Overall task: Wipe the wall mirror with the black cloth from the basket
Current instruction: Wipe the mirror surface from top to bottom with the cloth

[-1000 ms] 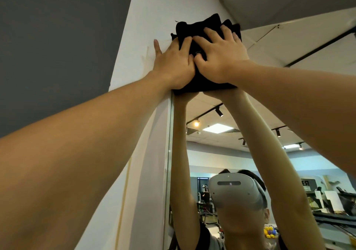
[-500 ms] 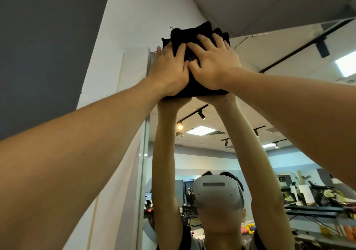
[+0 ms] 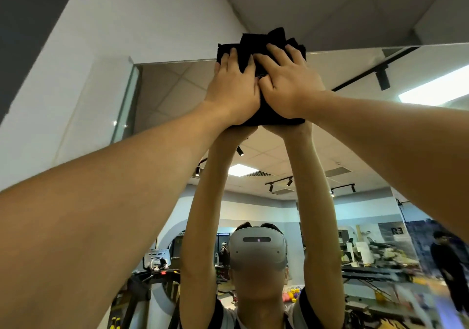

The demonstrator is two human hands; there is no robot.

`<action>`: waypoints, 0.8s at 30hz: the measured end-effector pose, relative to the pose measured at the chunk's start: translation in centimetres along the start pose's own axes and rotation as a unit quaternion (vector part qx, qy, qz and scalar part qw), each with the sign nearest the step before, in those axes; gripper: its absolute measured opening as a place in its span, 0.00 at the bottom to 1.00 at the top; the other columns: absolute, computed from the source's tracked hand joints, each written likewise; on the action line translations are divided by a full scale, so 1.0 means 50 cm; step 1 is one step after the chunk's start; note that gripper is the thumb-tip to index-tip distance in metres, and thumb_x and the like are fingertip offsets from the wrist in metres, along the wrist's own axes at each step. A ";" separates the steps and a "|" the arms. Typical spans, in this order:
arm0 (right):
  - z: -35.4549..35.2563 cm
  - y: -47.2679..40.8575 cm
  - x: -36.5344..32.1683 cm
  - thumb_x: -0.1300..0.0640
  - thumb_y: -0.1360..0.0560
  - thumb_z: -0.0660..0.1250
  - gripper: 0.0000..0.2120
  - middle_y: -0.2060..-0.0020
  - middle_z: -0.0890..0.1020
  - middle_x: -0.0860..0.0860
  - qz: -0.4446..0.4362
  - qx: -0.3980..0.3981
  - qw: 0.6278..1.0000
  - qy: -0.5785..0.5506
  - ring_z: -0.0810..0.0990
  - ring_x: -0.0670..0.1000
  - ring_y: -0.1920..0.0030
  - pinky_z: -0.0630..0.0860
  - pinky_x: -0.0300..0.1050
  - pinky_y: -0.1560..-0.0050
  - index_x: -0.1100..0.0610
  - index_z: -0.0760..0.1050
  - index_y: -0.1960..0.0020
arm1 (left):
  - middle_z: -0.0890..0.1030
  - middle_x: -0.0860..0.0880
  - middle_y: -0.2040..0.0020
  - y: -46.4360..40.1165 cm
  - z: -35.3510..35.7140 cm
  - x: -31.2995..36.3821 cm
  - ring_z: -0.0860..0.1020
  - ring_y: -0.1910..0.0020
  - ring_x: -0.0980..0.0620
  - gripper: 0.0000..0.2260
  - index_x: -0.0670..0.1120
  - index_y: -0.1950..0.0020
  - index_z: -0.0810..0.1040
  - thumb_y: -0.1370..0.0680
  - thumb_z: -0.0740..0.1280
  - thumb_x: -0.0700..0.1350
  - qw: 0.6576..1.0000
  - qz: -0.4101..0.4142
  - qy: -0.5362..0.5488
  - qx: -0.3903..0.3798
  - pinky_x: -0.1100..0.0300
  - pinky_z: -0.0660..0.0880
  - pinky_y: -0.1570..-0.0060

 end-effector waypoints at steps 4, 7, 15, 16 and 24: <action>-0.027 0.023 0.079 0.45 0.16 0.50 0.26 0.17 0.54 0.49 -0.006 0.000 1.000 -0.002 0.47 0.57 0.18 0.50 0.58 0.19 0.44 0.56 0.19 | 0.52 0.36 0.18 -0.012 0.019 0.086 0.51 0.19 0.36 0.26 0.46 0.17 0.52 0.15 0.51 0.51 1.000 -0.014 0.012 0.002 0.44 0.55 0.21; -0.039 0.035 0.124 0.45 0.16 0.50 0.26 0.18 0.54 0.49 -0.010 -0.001 1.000 -0.007 0.47 0.58 0.18 0.50 0.58 0.19 0.45 0.56 0.19 | 0.51 0.37 0.18 -0.018 0.028 0.133 0.49 0.19 0.38 0.26 0.47 0.17 0.52 0.15 0.51 0.51 1.000 -0.020 0.021 0.006 0.44 0.55 0.21; -0.072 0.062 0.215 0.44 0.17 0.49 0.27 0.18 0.54 0.49 -0.004 0.000 1.000 -0.004 0.47 0.57 0.18 0.53 0.60 0.20 0.44 0.56 0.19 | 0.52 0.37 0.18 -0.039 0.043 0.227 0.51 0.19 0.37 0.26 0.46 0.17 0.52 0.14 0.51 0.50 1.000 -0.005 0.013 0.006 0.43 0.55 0.21; -0.076 0.065 0.229 0.43 0.17 0.49 0.27 0.18 0.54 0.49 -0.001 0.002 1.000 -0.001 0.47 0.58 0.18 0.53 0.60 0.20 0.44 0.56 0.19 | 0.52 0.37 0.18 -0.043 0.045 0.239 0.51 0.19 0.37 0.26 0.46 0.17 0.52 0.15 0.51 0.51 1.000 -0.002 0.012 0.006 0.43 0.55 0.21; -0.098 0.081 0.308 0.41 0.20 0.45 0.31 0.18 0.54 0.49 0.002 -0.004 1.000 0.004 0.48 0.58 0.18 0.52 0.59 0.20 0.44 0.55 0.18 | 0.52 0.39 0.18 -0.064 0.069 0.321 0.49 0.19 0.38 0.26 0.48 0.17 0.53 0.15 0.51 0.51 1.000 -0.008 0.020 0.018 0.43 0.55 0.21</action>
Point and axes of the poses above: each hand's wrist, its own y-axis away from the middle knuckle, its own z-axis out of the palm, x = y × z, the point moved 2 cm from there along -y, towards the middle knuckle
